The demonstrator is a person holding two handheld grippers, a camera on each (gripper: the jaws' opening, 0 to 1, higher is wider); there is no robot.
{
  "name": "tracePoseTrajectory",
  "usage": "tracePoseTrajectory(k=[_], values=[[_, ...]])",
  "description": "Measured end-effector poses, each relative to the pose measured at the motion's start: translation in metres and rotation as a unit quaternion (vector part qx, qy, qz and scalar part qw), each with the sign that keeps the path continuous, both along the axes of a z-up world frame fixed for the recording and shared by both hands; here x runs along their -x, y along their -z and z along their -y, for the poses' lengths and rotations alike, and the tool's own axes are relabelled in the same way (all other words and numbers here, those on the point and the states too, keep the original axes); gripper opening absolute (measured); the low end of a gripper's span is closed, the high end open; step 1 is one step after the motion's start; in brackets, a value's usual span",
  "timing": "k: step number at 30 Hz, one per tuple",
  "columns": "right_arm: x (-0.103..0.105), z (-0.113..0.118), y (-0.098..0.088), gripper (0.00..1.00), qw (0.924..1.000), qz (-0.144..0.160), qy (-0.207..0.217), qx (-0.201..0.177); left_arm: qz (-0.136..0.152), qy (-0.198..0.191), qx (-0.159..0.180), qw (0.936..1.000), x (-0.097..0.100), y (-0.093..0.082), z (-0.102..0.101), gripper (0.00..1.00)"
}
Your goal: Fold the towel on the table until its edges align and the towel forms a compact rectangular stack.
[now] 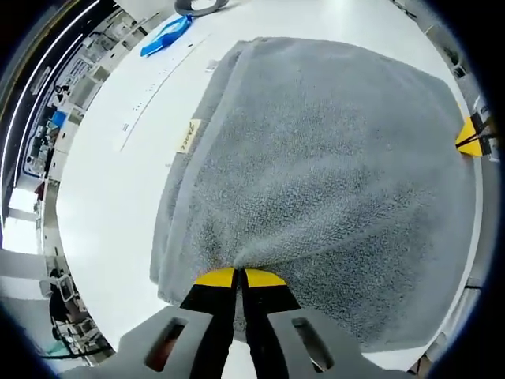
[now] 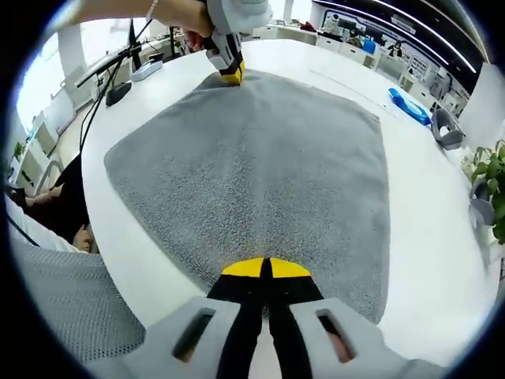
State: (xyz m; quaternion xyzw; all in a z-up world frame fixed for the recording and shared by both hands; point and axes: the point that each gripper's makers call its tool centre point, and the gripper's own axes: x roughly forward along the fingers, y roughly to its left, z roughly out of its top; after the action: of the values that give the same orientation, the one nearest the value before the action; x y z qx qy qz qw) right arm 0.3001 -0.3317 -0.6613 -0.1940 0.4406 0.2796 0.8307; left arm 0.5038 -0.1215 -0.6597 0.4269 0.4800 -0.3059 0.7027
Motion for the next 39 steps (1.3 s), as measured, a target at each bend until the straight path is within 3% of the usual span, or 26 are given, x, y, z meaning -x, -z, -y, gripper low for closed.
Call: tracePoseTrajectory(k=[7, 15, 19, 24, 31, 34, 39], values=[[-0.001, 0.001, 0.0, 0.0, 0.9996, -0.015, 0.016, -0.018, 0.017, 0.021, -0.003, 0.9996, 0.001, -0.001, 0.001, 0.02], [-0.001, 0.001, 0.0, 0.0, 0.9988, -0.024, 0.015, -0.041, 0.011, -0.007, 0.005, 0.9999, 0.004, -0.007, 0.0, 0.03], [-0.001, 0.0, 0.001, 0.0, 0.9986, -0.028, 0.011, -0.044, 0.024, -0.025, 0.029, 0.999, 0.005, -0.02, 0.0, 0.04], [0.0, -0.002, 0.0, 0.0, 0.9984, -0.031, -0.011, -0.045, 0.072, -0.038, 0.075, 0.9938, 0.009, -0.049, 0.005, 0.05], [0.001, -0.003, 0.0, 0.0, 0.9971, -0.041, -0.049, -0.041, 0.089, -0.042, 0.154, 0.9831, 0.048, -0.076, 0.026, 0.05], [0.002, -0.002, -0.001, 0.0, 0.9949, -0.049, -0.072, -0.052, 0.095, -0.02, 0.193, 0.9764, 0.072, -0.083, 0.044, 0.05], [0.004, -0.003, -0.001, 0.01, 0.9907, -0.073, -0.093, -0.067, 0.063, 0.006, 0.235, 0.97, 0.129, -0.076, 0.067, 0.08]])
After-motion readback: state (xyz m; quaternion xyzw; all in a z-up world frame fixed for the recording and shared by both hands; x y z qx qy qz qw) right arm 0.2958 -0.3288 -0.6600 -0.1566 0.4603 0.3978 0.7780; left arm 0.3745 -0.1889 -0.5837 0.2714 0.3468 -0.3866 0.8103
